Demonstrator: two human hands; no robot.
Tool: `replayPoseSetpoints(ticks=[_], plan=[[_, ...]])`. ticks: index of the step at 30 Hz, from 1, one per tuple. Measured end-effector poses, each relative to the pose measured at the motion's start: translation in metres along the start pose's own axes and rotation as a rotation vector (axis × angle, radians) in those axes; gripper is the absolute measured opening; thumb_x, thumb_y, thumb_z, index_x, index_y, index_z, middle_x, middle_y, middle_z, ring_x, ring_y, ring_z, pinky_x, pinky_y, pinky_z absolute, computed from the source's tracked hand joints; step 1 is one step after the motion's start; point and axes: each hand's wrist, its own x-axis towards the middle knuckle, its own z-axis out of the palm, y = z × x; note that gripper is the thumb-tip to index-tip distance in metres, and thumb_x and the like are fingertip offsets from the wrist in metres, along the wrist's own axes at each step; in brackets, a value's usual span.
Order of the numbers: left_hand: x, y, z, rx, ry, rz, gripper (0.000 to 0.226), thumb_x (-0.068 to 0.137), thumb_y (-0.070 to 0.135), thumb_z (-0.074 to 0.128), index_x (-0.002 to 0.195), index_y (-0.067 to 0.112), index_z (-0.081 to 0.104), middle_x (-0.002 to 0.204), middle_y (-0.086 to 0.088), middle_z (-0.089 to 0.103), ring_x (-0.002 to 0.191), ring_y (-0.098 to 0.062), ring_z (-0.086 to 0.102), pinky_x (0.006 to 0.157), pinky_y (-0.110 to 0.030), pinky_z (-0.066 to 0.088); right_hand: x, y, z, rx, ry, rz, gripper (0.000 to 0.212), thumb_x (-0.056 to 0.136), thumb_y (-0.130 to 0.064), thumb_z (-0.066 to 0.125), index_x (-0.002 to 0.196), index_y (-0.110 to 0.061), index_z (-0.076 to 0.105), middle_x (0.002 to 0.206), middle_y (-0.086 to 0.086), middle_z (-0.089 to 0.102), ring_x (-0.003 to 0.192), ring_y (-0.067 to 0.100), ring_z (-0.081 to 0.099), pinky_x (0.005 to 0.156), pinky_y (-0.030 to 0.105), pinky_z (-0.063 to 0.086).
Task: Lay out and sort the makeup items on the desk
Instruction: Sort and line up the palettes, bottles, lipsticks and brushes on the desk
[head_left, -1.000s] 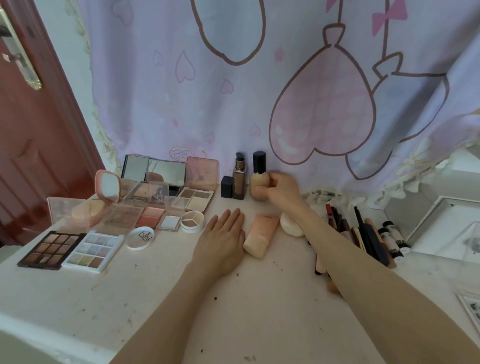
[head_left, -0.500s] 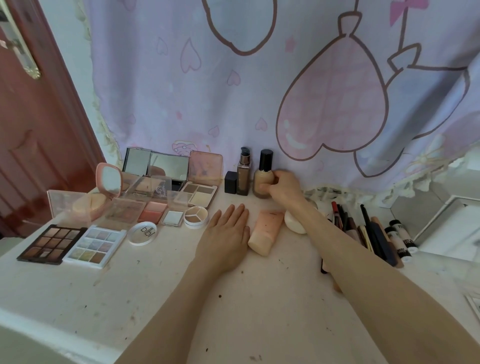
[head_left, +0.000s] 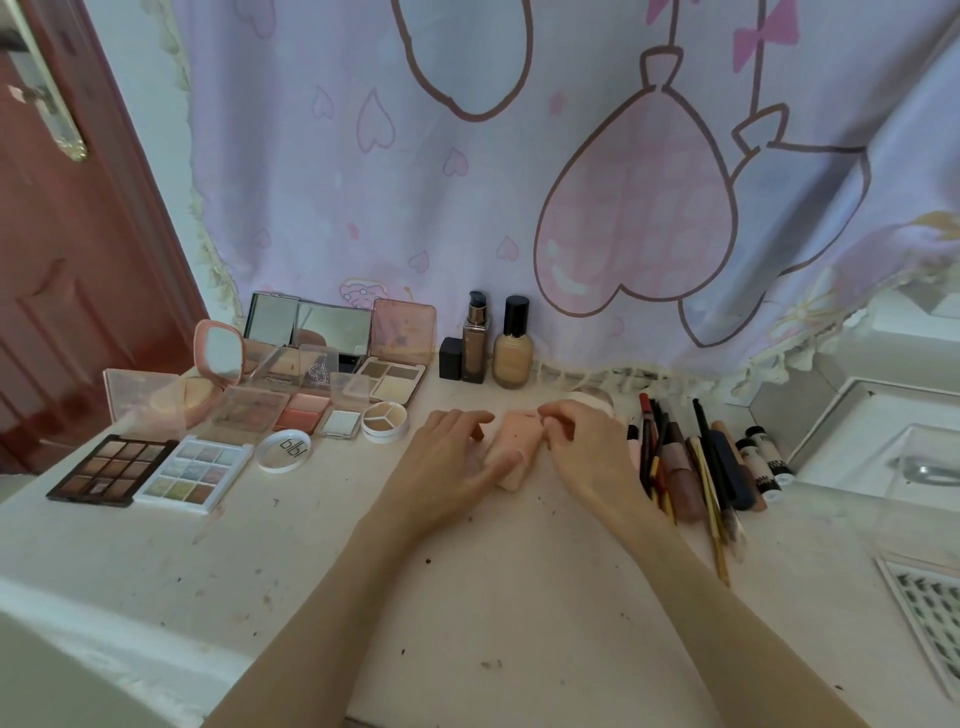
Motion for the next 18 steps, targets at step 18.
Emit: replayPoseSetpoints(ticks=[18], plan=[[-0.031, 0.004, -0.020, -0.178, 0.199, -0.124, 0.044, 0.087, 0.022, 0.061, 0.129, 0.020, 0.047, 0.096, 0.005, 0.056, 0.080, -0.005, 0.053, 0.069, -0.005, 0.039, -0.028, -0.005, -0.001, 1.058, -0.189, 0.551, 0.027, 0.094, -0.030, 0.052, 0.107, -0.007, 0.055, 0.101, 0.016, 0.065, 0.082, 0.024, 0.068, 0.067, 0.031, 0.056]])
